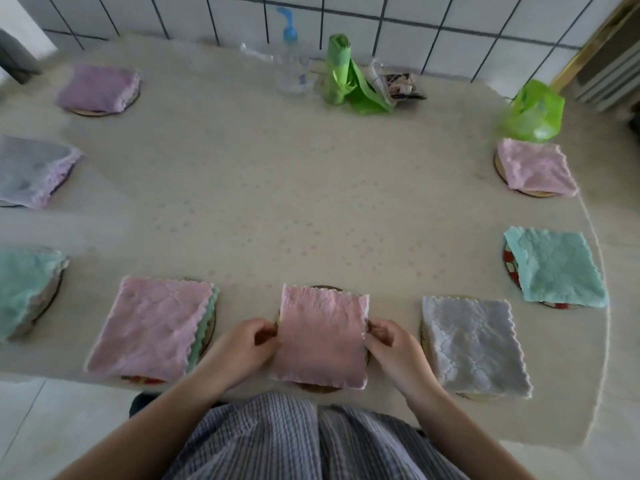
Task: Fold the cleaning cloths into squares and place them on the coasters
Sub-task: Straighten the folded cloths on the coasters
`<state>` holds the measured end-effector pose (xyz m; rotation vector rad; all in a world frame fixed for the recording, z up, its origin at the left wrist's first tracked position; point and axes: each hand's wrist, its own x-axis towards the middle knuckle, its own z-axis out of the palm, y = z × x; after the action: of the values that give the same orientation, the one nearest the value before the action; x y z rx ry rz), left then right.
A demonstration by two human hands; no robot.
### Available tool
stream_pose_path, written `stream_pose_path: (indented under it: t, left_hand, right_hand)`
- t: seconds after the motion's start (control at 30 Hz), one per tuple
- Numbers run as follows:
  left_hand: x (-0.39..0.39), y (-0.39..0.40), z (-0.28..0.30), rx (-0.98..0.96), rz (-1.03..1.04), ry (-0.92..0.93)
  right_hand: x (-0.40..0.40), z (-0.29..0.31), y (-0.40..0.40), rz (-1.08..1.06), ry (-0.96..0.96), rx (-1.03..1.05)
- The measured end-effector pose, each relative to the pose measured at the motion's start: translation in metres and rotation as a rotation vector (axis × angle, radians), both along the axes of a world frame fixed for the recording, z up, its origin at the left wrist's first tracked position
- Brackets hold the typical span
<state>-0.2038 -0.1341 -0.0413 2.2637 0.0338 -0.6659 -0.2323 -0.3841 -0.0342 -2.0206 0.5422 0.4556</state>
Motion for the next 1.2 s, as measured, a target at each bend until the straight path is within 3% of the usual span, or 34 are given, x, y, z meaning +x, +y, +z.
stream_pose_path:
  t: [0.13, 0.33, 0.5, 0.6, 0.67, 0.73, 0.8, 1.0, 1.1, 1.2]
  left_hand:
    - [0.011, -0.005, 0.007, 0.202, -0.198, -0.13]
    - [0.019, -0.003, 0.008, 0.167, -0.274, -0.128]
    - [0.018, 0.001, 0.007, 0.131, -0.267, -0.163]
    - [0.014, 0.008, 0.003, 0.108, -0.323, -0.503]
    - [0.013, 0.009, -0.003, 0.163, -0.528, -0.735]
    - [0.012, 0.007, -0.015, 0.283, -0.763, -0.78]
    - [0.009, 0.006, -0.026, 0.35, -0.851, -0.745]
    - [0.001, 0.007, -0.021, 0.444, -0.851, -0.545]
    - [0.008, 0.011, -0.003, 0.271, -0.755, -0.419]
    - [0.009, 0.039, 0.016, 0.019, -0.414, -0.463]
  right_hand:
    - [0.0, -0.005, 0.014, -0.116, 0.016, -0.002]
    - [0.0, -0.004, 0.023, -0.32, -0.025, 0.051]
    - [-0.002, 0.003, 0.026, -0.311, -0.038, -0.037]
    - [-0.01, 0.005, 0.025, 0.031, -0.27, -0.435]
    - [-0.015, 0.004, 0.031, 0.353, -0.368, -0.575]
    - [-0.018, -0.003, 0.035, 0.589, -0.365, -0.684]
    - [-0.02, -0.012, 0.033, 0.699, -0.287, -0.763]
    - [-0.017, -0.025, 0.018, 0.749, -0.244, -0.716]
    - [-0.015, -0.023, 0.016, 0.681, -0.307, -0.635]
    - [-0.008, -0.013, 0.023, 0.523, -0.372, -0.553]
